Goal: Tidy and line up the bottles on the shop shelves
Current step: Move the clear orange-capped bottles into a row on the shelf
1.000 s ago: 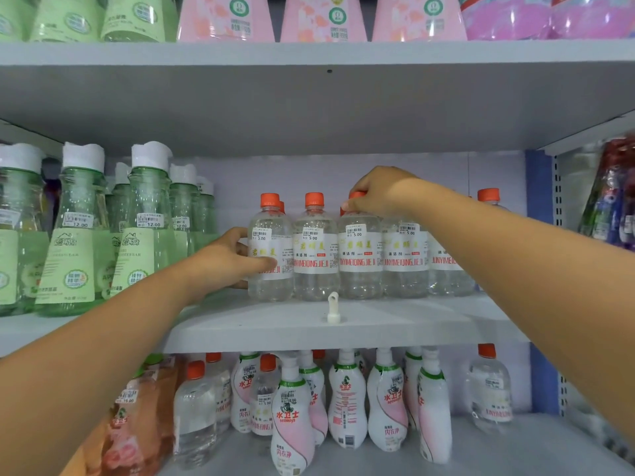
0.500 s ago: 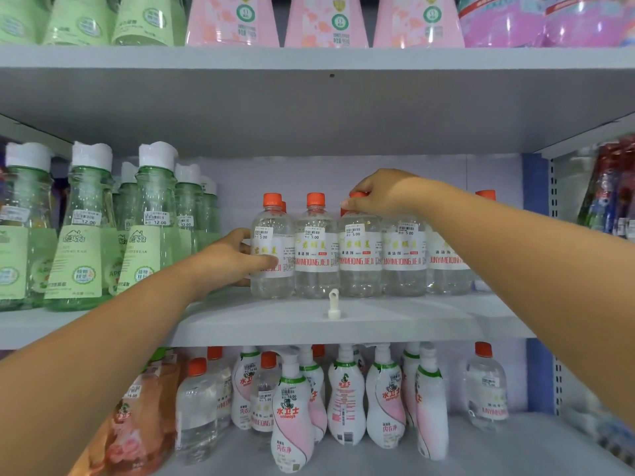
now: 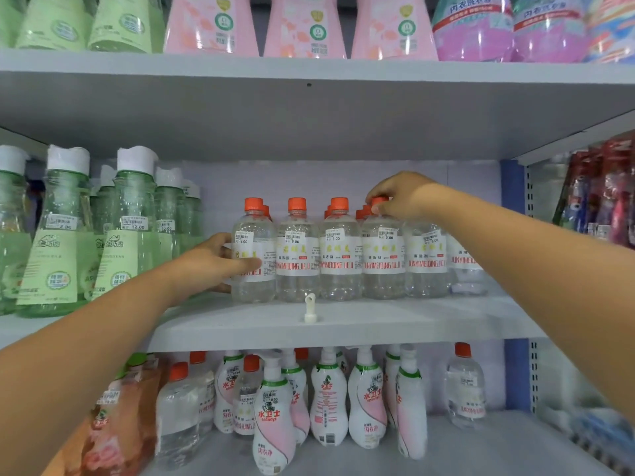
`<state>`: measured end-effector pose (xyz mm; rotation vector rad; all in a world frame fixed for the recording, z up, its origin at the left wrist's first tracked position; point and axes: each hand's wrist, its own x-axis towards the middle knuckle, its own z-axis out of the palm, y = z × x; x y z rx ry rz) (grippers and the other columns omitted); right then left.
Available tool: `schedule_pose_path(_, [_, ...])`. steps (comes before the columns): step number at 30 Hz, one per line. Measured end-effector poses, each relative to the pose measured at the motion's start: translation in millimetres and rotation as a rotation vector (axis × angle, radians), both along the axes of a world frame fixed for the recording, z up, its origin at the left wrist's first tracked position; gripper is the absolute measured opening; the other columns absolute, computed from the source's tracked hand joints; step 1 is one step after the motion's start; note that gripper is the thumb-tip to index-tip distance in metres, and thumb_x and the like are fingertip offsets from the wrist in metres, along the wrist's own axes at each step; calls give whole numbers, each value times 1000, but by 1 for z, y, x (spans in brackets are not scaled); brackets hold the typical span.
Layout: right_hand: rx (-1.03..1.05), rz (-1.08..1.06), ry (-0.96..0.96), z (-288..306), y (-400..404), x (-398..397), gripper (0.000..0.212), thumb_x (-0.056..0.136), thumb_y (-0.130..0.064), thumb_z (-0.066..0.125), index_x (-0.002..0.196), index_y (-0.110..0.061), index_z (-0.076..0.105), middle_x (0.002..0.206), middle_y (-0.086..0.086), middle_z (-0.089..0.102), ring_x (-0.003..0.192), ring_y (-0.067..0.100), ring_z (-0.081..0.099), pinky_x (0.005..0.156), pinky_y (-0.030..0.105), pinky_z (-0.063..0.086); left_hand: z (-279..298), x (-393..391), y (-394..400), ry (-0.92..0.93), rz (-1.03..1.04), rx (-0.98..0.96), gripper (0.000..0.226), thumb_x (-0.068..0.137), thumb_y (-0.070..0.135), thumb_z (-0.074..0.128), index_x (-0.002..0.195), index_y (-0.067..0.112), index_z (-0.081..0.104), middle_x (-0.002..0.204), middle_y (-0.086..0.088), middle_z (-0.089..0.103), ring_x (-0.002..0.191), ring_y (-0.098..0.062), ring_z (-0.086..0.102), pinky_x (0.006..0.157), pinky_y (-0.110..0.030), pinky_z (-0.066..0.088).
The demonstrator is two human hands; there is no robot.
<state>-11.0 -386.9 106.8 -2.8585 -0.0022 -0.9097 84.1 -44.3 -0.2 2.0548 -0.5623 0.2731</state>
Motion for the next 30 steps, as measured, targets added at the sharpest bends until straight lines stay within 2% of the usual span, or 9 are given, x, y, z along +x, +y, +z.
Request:
schedule_pose_path(4, [23,20,2,-1,0,0,25,100,-30,64,124,-34,68,134,-7,63,106,15,55,87,29,41,0,-6,-3,-12,12,-3,68,82,45,84,136,32,46,109,16,65,98,-11,70,78,-32,61])
schedule_pose_path(8, [62,43,-15,-3,-2,2,23,100,-30,63,122,-35,67,133,-7,62,106,16,55,85,28,40,0,-6,-2,-14,34,14,72,82,45,84,141,30,46,112,15,67,102,-12,70,92,-41,60])
schedule_pose_path(13, [184,128,-89,-27,0,-12,45,101,-34,62,145,-31,53,148,-2,54,126,20,56,97,32,48,3,-30,-10,-13,68,23,85,85,39,83,154,23,37,124,5,66,110,-16,66,97,-44,58])
schedule_pose_path(16, [366,289,-335,-75,-4,-55,48,100,-30,66,146,-27,53,145,-7,57,131,10,54,106,27,47,-10,-69,-9,-253,218,-68,85,86,45,79,157,27,34,137,7,62,115,-12,63,101,-42,54])
schedule_pose_path(19, [486,441,-550,-160,-17,-115,26,101,-19,63,126,-24,66,122,-14,68,114,3,64,95,18,52,-69,-127,-2,-525,79,-409,49,87,49,75,132,45,56,122,14,72,106,0,69,85,-25,60])
schedule_pose_path(21, [432,442,-692,-220,-31,-143,17,99,-10,60,112,-14,70,110,-9,70,107,7,66,93,18,50,-130,-147,-6,-521,7,-546,35,89,40,73,122,39,63,112,6,76,102,-7,73,79,-19,61])
schedule_pose_path(23, [344,346,-738,-272,-51,-150,17,95,-8,57,104,-7,71,104,-3,68,103,13,65,92,24,47,-188,-143,-21,-387,65,-521,27,92,23,76,114,35,67,104,4,76,99,-13,73,77,-16,58])
schedule_pose_path(26, [533,136,-523,-328,-88,-116,18,97,-6,62,111,-15,68,111,-1,66,103,21,64,88,31,49,-250,-107,-23,-120,308,-501,27,93,-1,71,108,21,66,98,-1,72,104,-33,69,76,-19,54])
schedule_pose_path(30, [914,-196,-74,-367,-133,-46,62,90,-22,77,143,-8,50,145,21,52,127,40,55,99,43,46,-277,-67,3,-2,574,-361,50,89,13,78,134,8,57,110,-6,68,100,-29,67,77,-31,45])
